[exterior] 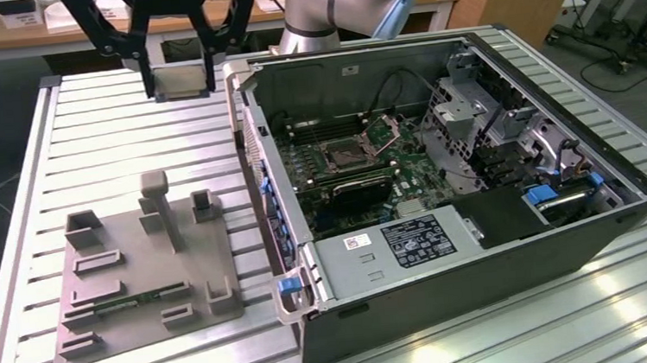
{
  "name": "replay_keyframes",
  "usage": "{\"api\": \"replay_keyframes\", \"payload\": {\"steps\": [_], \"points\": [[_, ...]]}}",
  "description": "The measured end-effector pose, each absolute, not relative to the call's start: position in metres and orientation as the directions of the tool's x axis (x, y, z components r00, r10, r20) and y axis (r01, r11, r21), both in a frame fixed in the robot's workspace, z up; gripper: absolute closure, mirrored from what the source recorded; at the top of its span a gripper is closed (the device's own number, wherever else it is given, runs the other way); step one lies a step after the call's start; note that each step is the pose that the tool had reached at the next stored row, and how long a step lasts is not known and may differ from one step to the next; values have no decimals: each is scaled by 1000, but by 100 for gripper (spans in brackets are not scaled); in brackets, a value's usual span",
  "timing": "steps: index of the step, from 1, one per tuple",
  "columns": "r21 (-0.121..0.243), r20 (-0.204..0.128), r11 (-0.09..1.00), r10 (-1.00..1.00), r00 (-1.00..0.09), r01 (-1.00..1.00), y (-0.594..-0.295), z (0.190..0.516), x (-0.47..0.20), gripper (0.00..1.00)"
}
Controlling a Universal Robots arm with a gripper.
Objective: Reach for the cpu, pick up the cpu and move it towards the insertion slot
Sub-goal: 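Pick up the cpu and move it towards the insertion slot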
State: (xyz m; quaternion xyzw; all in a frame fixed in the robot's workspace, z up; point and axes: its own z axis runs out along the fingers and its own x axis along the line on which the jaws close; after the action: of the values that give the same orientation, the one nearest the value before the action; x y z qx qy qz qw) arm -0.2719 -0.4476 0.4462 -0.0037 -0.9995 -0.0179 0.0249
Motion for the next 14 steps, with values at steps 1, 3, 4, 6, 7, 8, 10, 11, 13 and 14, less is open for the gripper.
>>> {"api": "replay_keyframes", "payload": {"steps": [1,3,4,6,7,8,10,11,13,14], "points": [[36,50,999,7,-999,8,-448,446,-271,45],[36,50,999,7,-999,8,-448,446,-270,45],[36,50,999,7,-999,8,-448,446,-270,45],[36,50,999,7,-999,8,-448,446,-269,45],[36,50,999,7,-999,8,-448,446,-268,45],[36,50,999,7,-999,8,-448,446,-268,45],[36,50,999,7,-999,8,-448,446,-266,45],[36,50,999,7,-999,8,-448,446,-266,45],[36,50,999,7,-999,8,-448,446,-265,45],[36,50,999,7,-999,8,-448,446,-264,45]]}}
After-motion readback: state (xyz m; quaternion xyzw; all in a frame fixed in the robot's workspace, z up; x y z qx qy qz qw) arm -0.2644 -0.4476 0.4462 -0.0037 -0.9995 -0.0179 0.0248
